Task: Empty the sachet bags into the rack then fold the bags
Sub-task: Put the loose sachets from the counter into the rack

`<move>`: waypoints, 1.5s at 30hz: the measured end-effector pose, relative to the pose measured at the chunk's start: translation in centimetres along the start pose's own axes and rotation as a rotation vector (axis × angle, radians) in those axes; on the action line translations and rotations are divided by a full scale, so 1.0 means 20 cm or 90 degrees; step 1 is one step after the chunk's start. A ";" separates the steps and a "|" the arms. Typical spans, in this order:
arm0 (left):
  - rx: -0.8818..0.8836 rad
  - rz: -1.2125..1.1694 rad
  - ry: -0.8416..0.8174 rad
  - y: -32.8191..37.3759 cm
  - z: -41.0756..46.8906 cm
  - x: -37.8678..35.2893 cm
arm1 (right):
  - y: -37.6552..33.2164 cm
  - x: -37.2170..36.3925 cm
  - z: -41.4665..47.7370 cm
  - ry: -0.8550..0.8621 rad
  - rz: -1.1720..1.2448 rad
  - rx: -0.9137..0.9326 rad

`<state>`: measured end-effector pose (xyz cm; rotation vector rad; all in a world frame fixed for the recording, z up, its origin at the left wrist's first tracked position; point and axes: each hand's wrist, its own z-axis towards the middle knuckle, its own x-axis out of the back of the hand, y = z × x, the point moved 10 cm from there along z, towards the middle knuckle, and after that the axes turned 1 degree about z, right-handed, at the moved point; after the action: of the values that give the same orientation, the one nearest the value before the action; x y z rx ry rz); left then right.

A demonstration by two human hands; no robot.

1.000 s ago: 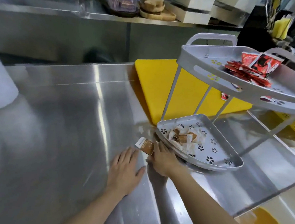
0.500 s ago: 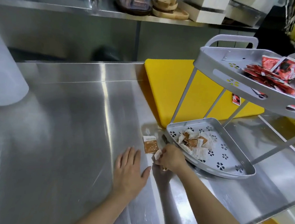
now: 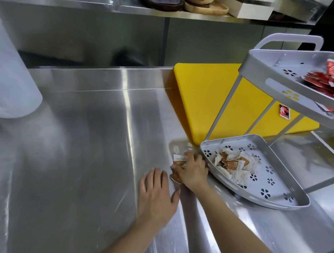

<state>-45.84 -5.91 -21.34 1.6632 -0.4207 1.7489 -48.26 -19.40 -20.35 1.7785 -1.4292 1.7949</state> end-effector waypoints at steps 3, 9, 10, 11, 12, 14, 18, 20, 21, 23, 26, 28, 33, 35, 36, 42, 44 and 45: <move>0.002 0.003 0.005 0.00 0.00 0.00 | -0.04 -0.06 0.02 -0.053 -0.031 0.024; -0.011 -0.003 0.013 0.01 0.00 0.02 | -0.14 -0.12 -0.09 -0.211 -0.033 0.132; -0.013 -0.002 0.010 0.01 0.00 0.02 | -0.15 -0.11 -0.13 -0.244 -0.042 0.161; -0.015 0.004 0.003 0.01 0.00 0.01 | -0.16 -0.08 -0.16 -0.264 -0.030 0.174; -0.016 0.010 -0.007 0.01 0.00 0.01 | -0.16 -0.01 -0.18 -0.264 0.010 0.175; -0.019 0.022 -0.020 0.01 0.00 0.00 | -0.12 0.17 -0.15 -0.195 0.150 0.135; -0.031 0.037 -0.044 0.01 0.00 -0.02 | 0.19 0.53 -0.04 0.107 0.451 -0.025; -0.031 0.031 -0.047 0.01 -0.01 -0.02 | 0.35 0.63 -0.05 0.228 0.498 -0.070; -0.031 0.028 -0.048 0.01 0.00 -0.02 | 0.42 0.65 -0.06 0.257 0.502 -0.085; -0.030 0.027 -0.057 0.01 0.00 -0.03 | 0.54 0.62 -0.06 0.247 0.441 -0.121; -0.027 0.031 -0.084 0.01 -0.01 -0.04 | 0.70 0.49 -0.07 0.136 0.155 -0.182; -0.031 0.036 -0.101 0.01 -0.01 -0.05 | 0.73 0.49 -0.10 0.107 -0.063 -0.208; -0.017 0.019 -0.104 0.00 -0.01 -0.02 | 0.56 0.64 -0.17 0.229 -0.117 -0.133; -0.041 0.010 -0.125 0.00 -0.01 -0.03 | 0.41 0.66 -0.19 0.252 -0.059 -0.047; -0.061 -0.007 -0.131 0.00 0.00 -0.02 | 0.32 0.65 -0.21 0.250 -0.024 0.000; -0.045 -0.024 -0.063 -0.30 -0.02 0.24 | -0.26 0.29 -0.26 0.098 -0.006 0.230; 0.013 -0.011 -0.027 -0.48 -0.05 0.34 | -0.38 0.13 -0.26 0.051 -0.025 0.241; 0.048 -0.003 -0.017 -0.60 -0.08 0.39 | -0.47 0.04 -0.27 0.019 -0.035 0.254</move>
<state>-38.72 5.74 -16.53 1.7399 -0.3662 1.7601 -44.91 -11.03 -14.10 1.9345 -1.0517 2.1835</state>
